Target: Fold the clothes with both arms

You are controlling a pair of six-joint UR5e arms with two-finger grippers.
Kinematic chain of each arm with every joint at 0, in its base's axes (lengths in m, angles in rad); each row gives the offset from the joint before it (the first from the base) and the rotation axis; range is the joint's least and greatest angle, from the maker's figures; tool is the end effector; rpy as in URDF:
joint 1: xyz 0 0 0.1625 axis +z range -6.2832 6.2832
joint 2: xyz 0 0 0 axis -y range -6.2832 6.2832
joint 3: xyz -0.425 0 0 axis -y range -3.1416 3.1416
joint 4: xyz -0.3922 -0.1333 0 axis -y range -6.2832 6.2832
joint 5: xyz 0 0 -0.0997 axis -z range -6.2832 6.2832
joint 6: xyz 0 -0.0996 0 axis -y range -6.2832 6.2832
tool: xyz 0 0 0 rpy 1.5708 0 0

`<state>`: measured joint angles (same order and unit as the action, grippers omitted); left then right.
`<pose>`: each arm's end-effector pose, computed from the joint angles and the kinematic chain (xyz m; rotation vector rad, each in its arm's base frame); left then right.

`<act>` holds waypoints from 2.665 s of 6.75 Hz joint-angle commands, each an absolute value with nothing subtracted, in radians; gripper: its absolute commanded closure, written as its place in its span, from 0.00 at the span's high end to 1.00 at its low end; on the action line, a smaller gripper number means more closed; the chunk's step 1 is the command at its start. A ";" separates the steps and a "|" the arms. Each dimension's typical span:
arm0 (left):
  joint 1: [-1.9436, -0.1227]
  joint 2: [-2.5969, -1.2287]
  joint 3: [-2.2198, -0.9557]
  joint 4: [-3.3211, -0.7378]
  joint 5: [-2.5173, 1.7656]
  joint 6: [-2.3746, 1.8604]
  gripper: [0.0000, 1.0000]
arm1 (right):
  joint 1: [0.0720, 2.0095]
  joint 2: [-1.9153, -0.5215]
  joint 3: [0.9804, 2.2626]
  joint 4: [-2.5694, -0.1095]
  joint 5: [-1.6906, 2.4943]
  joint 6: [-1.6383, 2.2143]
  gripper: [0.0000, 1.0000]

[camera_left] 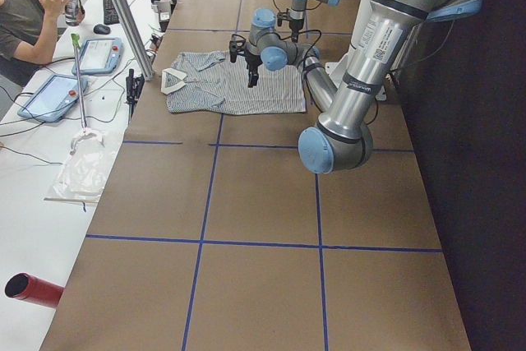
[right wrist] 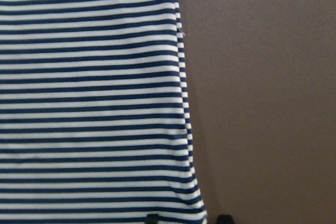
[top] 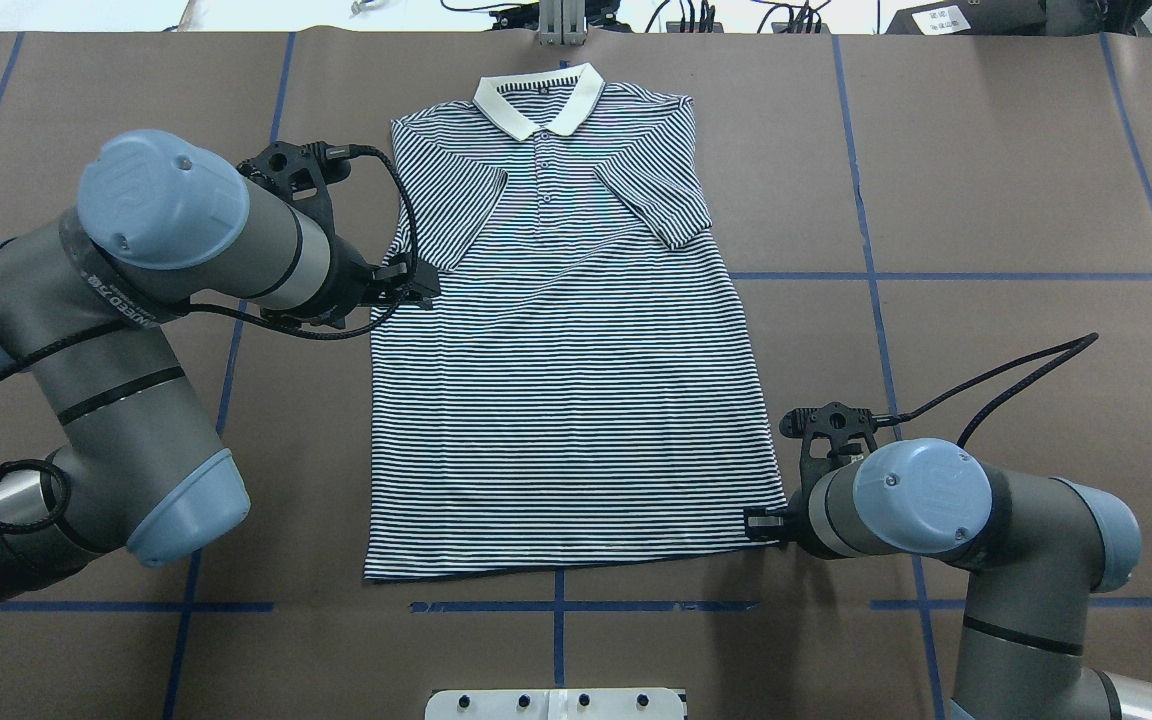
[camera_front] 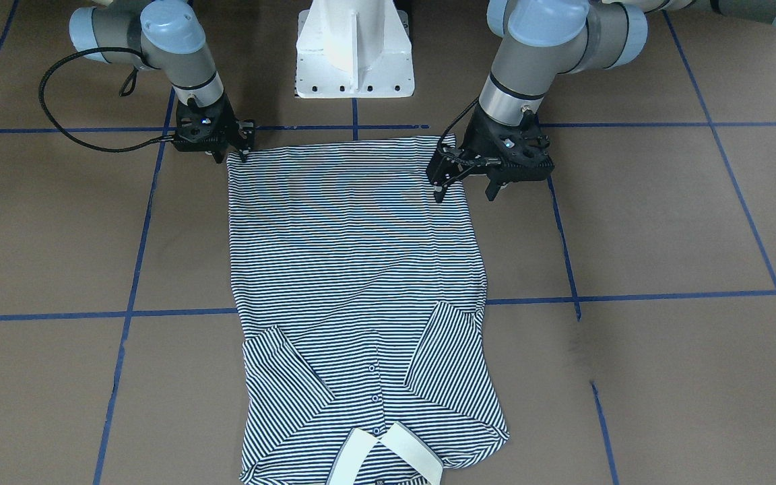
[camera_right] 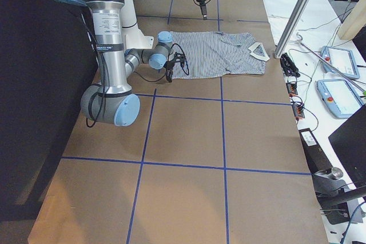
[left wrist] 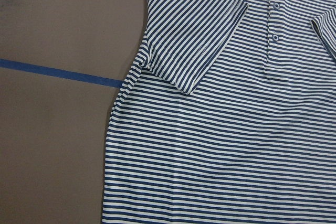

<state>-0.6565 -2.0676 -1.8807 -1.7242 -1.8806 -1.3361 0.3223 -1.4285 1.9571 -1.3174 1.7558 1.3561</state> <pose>0.4194 -0.4531 0.2257 0.1530 0.9838 -0.2378 -0.4745 -0.2797 0.3846 0.0377 -0.7982 0.0295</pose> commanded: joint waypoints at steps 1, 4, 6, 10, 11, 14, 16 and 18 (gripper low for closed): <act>-0.657 -2.068 -1.881 -1.724 -1.881 -1.336 1.00 | 0.327 -1.428 1.960 -1.318 1.763 1.359 0.00; -0.655 -2.060 -1.888 -1.723 -1.884 -1.345 1.00 | 0.339 -1.428 1.988 -1.316 1.750 1.362 0.00; -0.556 -1.981 -1.937 -1.726 -1.864 -1.580 1.00 | 0.339 -1.428 2.020 -1.315 1.750 1.362 0.00; -0.220 -1.908 -1.982 -1.658 -1.660 -1.977 0.98 | 0.344 -1.427 2.028 -1.310 1.750 1.368 0.00; -0.213 -1.908 -1.977 -1.657 -1.655 -1.979 0.98 | 0.344 -1.427 2.028 -1.309 1.750 1.368 0.00; -0.204 -1.907 -1.957 -1.623 -1.638 -1.979 0.96 | 0.344 -1.427 2.034 -1.308 1.752 1.368 0.00; -0.201 -1.907 -1.935 -1.623 -1.637 -1.980 0.94 | 0.344 -1.427 2.034 -1.308 1.753 1.368 0.00; -0.201 -1.910 -1.936 -1.623 -1.637 -1.983 0.77 | 0.344 -1.427 2.034 -1.308 1.752 1.368 0.00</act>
<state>-0.2016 -1.9082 -1.9370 -1.6231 -1.6377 -1.9811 0.3436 -1.4266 2.0340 -1.3085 1.7522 1.3683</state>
